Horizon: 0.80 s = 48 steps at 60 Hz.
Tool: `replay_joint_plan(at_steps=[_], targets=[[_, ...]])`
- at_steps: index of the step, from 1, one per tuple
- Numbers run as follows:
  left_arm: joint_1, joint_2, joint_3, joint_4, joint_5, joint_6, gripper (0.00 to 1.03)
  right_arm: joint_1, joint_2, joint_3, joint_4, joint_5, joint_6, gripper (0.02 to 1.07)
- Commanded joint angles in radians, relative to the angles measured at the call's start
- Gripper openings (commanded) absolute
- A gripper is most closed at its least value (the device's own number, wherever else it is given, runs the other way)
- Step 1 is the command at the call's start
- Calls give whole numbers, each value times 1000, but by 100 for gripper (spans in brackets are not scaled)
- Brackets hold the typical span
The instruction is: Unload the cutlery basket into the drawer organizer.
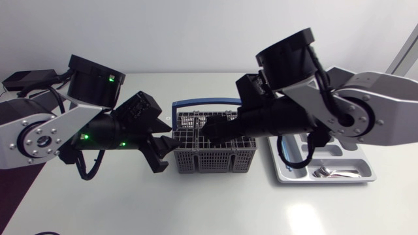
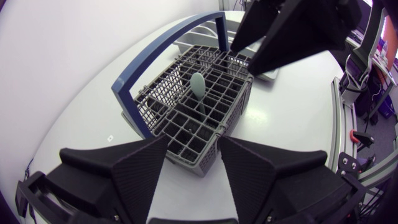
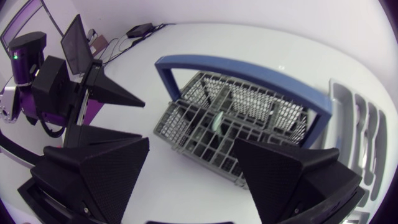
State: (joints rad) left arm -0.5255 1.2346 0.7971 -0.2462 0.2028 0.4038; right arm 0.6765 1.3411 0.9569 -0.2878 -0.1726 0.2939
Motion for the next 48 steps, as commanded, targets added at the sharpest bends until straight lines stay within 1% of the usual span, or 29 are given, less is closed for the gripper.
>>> replay_joint_plan(at_steps=[1,9,19,22,25,30,38,43,45,48], targets=[[10,-9,-27,-5,10,21,59,-9,61,20,-27,-39,59,103],[10,-4,-24,-4,10,21,59,-15,98,34,10,-25,90,102],[16,-4,-24,-4,14,24,59,-57,181,100,-8,-36,146,101],[18,-4,-26,-4,15,26,59,-60,208,120,-19,-36,160,97],[19,-3,-27,-2,17,26,59,-60,225,132,-21,-36,174,95],[27,0,-27,-1,23,27,59,-58,248,154,-28,-31,194,89],[32,8,-27,2,23,32,59,-51,253,171,-33,-10,215,74],[32,12,-29,7,23,32,59,-45,253,177,-34,38,225,57],[32,14,-30,8,23,32,59,-43,257,178,-34,44,226,53],[32,16,-30,10,23,32,59,-41,260,178,-33,51,228,49]])
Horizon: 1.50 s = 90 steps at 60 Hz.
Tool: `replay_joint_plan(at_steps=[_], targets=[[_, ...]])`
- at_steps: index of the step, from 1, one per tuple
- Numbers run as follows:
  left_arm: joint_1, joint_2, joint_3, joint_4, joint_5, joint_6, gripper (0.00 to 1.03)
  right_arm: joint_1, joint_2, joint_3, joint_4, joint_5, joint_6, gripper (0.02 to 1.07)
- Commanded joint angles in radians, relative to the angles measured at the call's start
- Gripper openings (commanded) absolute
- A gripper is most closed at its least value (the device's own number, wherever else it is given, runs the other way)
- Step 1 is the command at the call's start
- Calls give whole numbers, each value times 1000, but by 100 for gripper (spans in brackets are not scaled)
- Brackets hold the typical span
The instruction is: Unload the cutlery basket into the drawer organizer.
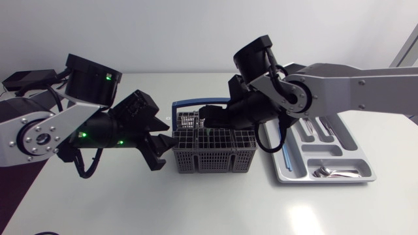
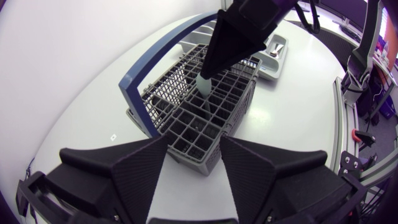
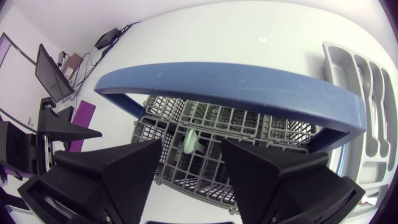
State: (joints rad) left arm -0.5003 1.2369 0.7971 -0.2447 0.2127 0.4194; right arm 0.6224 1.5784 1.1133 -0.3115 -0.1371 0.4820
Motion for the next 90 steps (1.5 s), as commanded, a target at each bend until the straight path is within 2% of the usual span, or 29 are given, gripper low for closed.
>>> replay_joint_plan(at_steps=[1,14,18,24,37,49,65,90], targets=[[6,15,-30,12,13,16,59,13,25,22,-11,19,41,47],[6,29,-30,21,13,16,59,19,54,23,-9,21,53,46],[6,32,-30,24,14,16,59,25,60,22,-5,21,56,38],[6,35,-30,27,14,15,59,30,61,20,12,28,60,32],[6,36,-36,28,14,16,59,36,71,23,32,45,64,30],[6,36,-45,33,14,16,59,40,80,29,60,56,64,25],[11,36,-55,36,14,19,59,46,89,26,75,65,64,10],[9,36,-58,41,14,16,59,53,9,3,88,31,50,9]])
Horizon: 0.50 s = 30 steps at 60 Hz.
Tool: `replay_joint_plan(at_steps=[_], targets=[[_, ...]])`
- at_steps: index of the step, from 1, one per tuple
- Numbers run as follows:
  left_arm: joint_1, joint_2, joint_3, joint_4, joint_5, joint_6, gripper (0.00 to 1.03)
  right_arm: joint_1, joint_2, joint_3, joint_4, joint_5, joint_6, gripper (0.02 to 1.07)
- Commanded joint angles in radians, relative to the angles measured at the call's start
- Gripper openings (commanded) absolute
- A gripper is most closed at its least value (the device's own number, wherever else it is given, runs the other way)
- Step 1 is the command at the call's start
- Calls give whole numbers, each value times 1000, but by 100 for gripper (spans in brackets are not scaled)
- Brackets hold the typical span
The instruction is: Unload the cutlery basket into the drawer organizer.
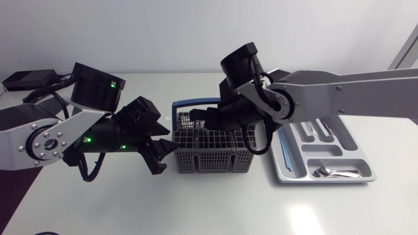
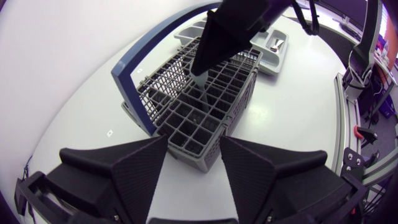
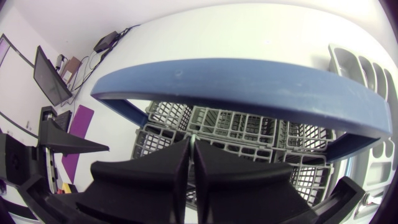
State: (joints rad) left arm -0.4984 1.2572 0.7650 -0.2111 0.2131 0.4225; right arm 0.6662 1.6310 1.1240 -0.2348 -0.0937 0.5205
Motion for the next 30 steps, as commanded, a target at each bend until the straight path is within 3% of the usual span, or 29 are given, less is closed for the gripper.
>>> replay_joint_plan(at_steps=[1,30], targets=[[8,16,-26,7,14,13,59,9,-46,-9,11,-15,10,9],[0,13,-12,-4,14,10,59,41,-174,-16,-69,-41,-100,8]])
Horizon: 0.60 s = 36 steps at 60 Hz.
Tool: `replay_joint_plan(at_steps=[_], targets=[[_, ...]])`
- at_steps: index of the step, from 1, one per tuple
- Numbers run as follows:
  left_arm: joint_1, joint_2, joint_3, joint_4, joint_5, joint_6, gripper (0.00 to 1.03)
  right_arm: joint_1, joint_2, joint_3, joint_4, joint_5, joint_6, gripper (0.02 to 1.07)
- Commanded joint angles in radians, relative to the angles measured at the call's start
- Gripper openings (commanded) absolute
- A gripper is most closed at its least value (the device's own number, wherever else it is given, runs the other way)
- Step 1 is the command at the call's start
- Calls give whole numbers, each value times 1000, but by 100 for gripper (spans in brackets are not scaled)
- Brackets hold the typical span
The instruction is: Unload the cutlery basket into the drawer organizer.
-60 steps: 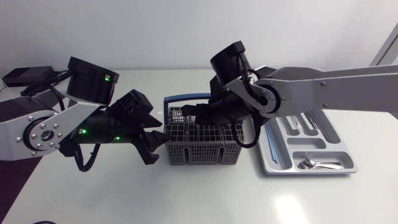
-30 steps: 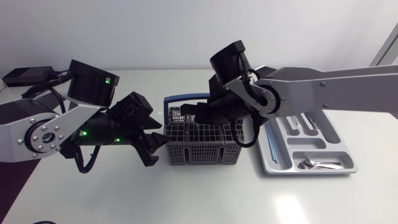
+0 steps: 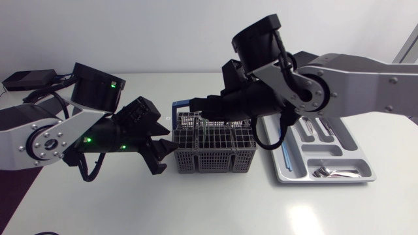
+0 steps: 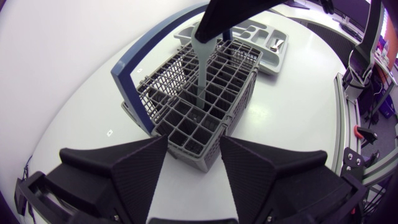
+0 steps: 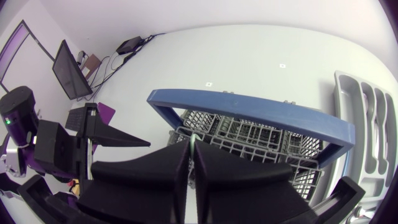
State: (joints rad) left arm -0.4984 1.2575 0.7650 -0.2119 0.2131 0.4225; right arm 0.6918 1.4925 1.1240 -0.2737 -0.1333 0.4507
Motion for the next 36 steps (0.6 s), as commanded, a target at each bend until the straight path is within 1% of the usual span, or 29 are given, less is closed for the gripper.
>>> replay_joint_plan(at_steps=[1,9,14,21,26,36], targets=[[0,11,-12,-3,14,10,59,17,-43,-16,-33,3,-35,8],[0,6,-9,-11,14,10,59,29,-90,-13,-87,31,-92,8],[0,5,-7,-12,14,10,59,49,-120,-23,-102,72,-135,8],[-2,-3,-6,-20,14,10,59,77,-167,-30,-144,75,-181,8],[-2,-12,-1,-29,14,10,59,106,-229,-36,-171,100,-202,8],[-3,-27,8,-44,14,10,59,121,-331,2,-282,153,-208,8]])
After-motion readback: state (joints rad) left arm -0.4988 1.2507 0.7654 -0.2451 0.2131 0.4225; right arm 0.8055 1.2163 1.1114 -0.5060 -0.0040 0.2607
